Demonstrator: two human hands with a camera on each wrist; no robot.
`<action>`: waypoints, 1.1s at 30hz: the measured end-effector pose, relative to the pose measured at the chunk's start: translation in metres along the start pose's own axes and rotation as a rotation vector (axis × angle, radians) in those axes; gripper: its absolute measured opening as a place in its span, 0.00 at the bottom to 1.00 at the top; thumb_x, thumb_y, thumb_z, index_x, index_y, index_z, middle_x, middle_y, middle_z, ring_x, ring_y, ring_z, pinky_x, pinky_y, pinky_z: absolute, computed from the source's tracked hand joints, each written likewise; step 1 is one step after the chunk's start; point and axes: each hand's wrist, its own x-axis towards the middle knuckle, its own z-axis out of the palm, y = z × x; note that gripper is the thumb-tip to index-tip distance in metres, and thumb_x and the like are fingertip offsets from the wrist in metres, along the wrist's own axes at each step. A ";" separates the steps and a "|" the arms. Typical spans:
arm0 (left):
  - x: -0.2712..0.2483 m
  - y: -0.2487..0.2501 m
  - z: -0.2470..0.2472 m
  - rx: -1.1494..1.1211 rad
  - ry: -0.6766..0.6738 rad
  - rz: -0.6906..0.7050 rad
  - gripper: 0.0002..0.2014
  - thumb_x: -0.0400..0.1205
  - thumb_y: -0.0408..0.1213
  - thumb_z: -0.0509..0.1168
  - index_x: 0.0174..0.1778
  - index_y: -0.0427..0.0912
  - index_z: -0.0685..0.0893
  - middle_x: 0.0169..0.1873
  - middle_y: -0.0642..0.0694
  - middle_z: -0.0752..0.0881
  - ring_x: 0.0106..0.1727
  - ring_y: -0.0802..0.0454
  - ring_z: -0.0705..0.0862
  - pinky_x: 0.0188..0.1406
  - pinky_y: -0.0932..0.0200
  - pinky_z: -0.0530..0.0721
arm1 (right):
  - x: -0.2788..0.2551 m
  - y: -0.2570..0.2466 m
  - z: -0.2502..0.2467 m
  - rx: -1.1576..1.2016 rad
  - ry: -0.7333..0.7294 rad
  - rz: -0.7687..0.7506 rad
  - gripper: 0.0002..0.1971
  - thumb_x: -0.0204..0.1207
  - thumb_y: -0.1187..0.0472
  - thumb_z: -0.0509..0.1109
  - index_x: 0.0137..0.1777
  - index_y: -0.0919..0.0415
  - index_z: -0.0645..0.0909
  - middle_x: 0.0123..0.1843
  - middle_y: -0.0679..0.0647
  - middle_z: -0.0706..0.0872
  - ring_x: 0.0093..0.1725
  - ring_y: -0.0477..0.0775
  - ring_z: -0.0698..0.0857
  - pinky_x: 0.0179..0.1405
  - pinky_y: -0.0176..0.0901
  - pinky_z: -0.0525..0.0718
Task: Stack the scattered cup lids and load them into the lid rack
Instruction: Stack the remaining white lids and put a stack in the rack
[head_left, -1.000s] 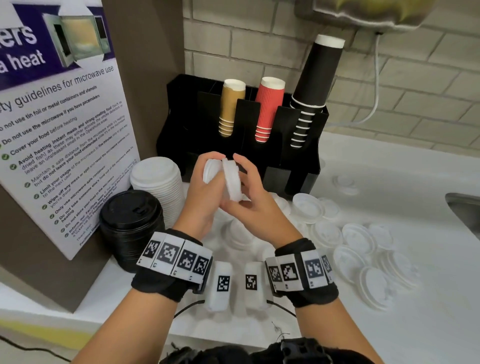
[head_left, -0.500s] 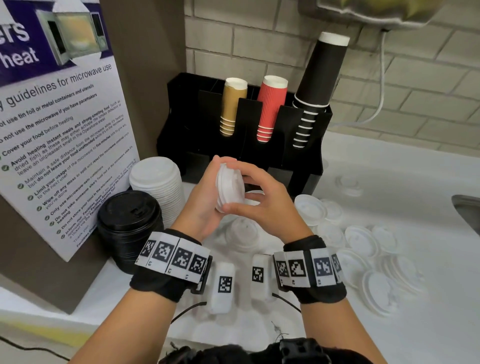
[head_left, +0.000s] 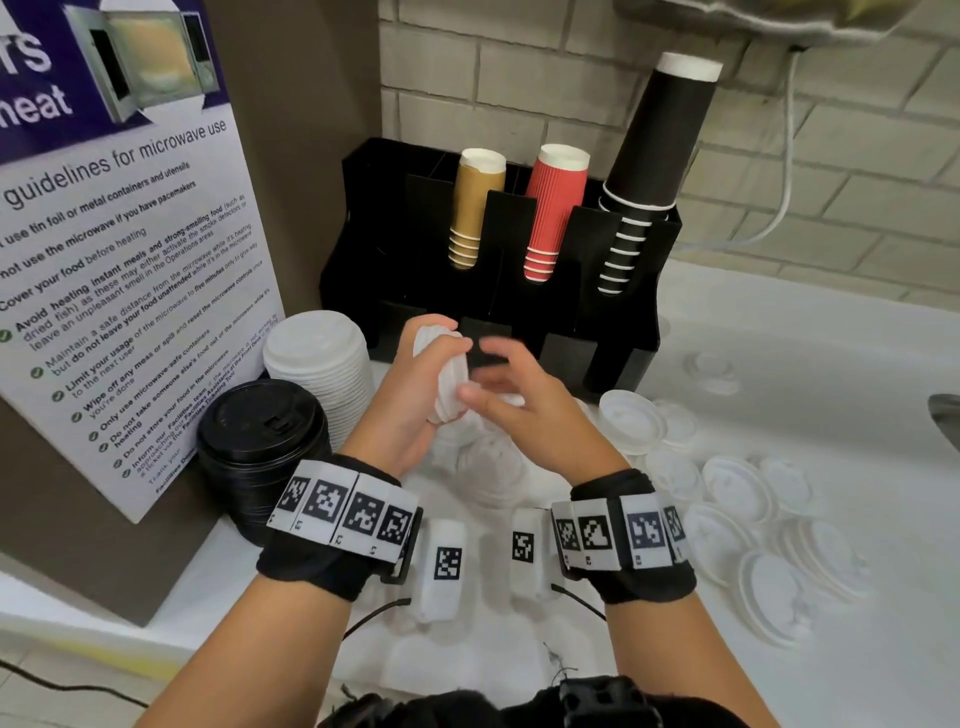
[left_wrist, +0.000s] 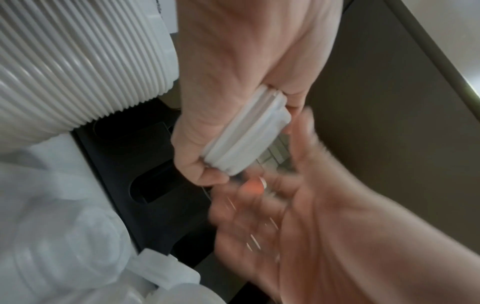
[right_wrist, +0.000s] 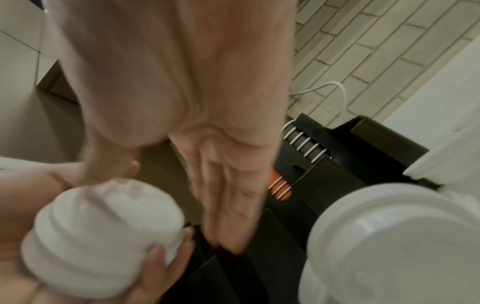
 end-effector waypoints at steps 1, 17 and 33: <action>0.002 0.001 -0.002 0.010 0.032 0.010 0.08 0.84 0.35 0.61 0.57 0.50 0.75 0.50 0.46 0.76 0.49 0.50 0.78 0.35 0.57 0.78 | 0.001 0.005 -0.001 -0.137 -0.043 0.069 0.30 0.74 0.45 0.73 0.74 0.54 0.72 0.63 0.50 0.82 0.64 0.46 0.81 0.54 0.33 0.79; -0.003 0.011 -0.010 0.023 -0.024 0.013 0.17 0.73 0.46 0.62 0.59 0.61 0.77 0.53 0.51 0.76 0.49 0.51 0.76 0.32 0.60 0.78 | 0.000 0.028 0.005 -0.510 -0.220 0.173 0.37 0.65 0.53 0.81 0.73 0.44 0.69 0.64 0.52 0.71 0.64 0.56 0.73 0.59 0.44 0.79; -0.012 0.003 0.008 0.028 -0.116 -0.054 0.25 0.84 0.58 0.54 0.73 0.49 0.72 0.62 0.43 0.84 0.59 0.48 0.87 0.50 0.48 0.89 | -0.014 -0.017 -0.009 0.177 0.148 -0.125 0.25 0.69 0.58 0.81 0.64 0.48 0.78 0.52 0.40 0.83 0.52 0.41 0.84 0.47 0.35 0.86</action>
